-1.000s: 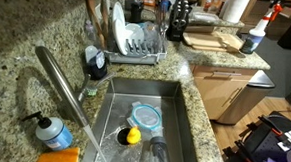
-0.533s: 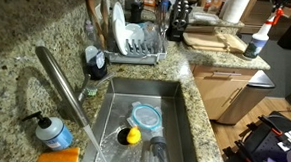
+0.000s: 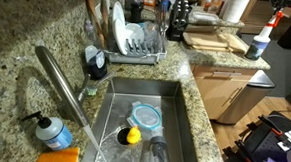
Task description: Pick up the white bottle from the countertop and move it to the right.
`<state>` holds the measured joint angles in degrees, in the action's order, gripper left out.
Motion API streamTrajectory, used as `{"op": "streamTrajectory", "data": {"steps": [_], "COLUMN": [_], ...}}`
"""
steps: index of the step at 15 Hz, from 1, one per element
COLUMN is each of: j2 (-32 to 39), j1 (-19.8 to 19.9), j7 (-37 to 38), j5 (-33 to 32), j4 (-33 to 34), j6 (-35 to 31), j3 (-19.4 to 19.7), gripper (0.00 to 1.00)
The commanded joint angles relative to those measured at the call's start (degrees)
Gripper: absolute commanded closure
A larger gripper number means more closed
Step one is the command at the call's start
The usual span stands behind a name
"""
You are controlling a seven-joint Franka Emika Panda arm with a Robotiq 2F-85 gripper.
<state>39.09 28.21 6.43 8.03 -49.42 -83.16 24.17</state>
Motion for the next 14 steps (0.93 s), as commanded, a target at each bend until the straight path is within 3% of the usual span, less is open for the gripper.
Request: {"op": "streamTrajectory", "data": {"steps": [1,2,4,11,14], "j2": [0.01,-0.07,-0.09,-0.51,-2.21], "j1": [0.0,-0.01,-0.16,-1.0,-0.96], "j7": [1.44,1.71,1.98,1.99,1.49], "j5": [1.16,1.46,1.61,2.35,6.88], "j4": [-0.93,-0.64,-0.19,2.04,4.72], "j6": [-1.76,-1.52,-1.6,-3.39,-5.08], "j3": [-0.29,-0.38,-0.39,-0.65,-2.54], "gripper": [0.67,0.66,0.54,0.04,0.0]}}
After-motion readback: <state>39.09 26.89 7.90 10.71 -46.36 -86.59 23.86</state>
